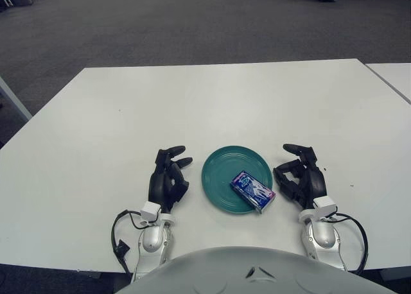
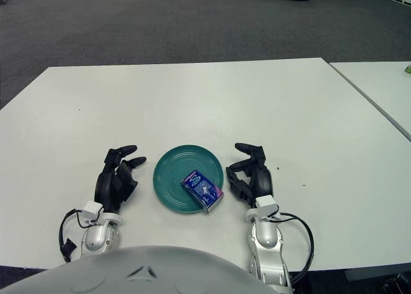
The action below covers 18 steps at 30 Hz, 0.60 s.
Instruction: Put the gum into the plate.
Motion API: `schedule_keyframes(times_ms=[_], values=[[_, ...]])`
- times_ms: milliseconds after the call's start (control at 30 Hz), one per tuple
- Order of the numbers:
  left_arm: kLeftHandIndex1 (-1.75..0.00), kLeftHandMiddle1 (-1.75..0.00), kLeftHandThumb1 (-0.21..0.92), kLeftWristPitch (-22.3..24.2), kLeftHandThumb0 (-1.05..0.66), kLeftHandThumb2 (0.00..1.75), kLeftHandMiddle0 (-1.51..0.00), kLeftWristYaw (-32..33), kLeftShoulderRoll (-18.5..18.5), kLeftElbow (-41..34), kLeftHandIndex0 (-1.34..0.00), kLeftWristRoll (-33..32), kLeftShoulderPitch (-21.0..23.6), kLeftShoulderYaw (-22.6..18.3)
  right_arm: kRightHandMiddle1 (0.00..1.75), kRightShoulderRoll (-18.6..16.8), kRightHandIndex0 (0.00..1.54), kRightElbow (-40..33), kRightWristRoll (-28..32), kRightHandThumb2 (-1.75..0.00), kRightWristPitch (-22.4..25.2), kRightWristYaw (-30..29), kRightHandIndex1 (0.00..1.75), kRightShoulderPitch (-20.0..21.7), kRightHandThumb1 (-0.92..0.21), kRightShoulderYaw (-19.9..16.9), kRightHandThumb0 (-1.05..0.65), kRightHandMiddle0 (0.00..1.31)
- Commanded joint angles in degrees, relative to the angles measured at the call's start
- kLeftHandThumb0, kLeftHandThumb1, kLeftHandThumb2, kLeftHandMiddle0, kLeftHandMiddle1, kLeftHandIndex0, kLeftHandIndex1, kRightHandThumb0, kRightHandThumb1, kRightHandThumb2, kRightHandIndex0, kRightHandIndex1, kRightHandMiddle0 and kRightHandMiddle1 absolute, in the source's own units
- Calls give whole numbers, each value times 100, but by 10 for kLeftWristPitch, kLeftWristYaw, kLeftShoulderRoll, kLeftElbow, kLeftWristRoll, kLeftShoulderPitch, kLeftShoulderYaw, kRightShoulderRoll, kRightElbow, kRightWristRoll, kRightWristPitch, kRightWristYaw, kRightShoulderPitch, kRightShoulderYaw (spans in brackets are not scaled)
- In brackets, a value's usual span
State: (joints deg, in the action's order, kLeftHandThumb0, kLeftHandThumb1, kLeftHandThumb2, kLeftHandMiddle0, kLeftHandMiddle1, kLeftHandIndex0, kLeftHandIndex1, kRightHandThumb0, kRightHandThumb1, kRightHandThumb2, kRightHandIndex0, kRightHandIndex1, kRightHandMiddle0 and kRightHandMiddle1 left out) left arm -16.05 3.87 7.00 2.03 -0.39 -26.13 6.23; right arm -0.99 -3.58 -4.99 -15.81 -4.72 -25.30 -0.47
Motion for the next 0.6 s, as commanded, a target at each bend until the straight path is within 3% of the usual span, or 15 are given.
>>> schedule_keyframes(times_ms=[0,267,567], values=[[-150,-128,92,9,-81,99,-46,6,13,22,-25,-10,-9,-6,124,2,37,44,-2,-36,60,-2,156,-27,-92,-5,34,8],[-167,-147,92,-12,-77,92,-54,-4,16,37,-33,-34,-3,-5,124,1,40,47,-5,-33,58,-5,152,-24,-92,-4,34,9],[-170,-150,92,-28,-76,84,-54,0,14,49,-32,-27,3,2,121,3,38,48,-11,-35,53,-4,155,-24,-92,-2,34,9]])
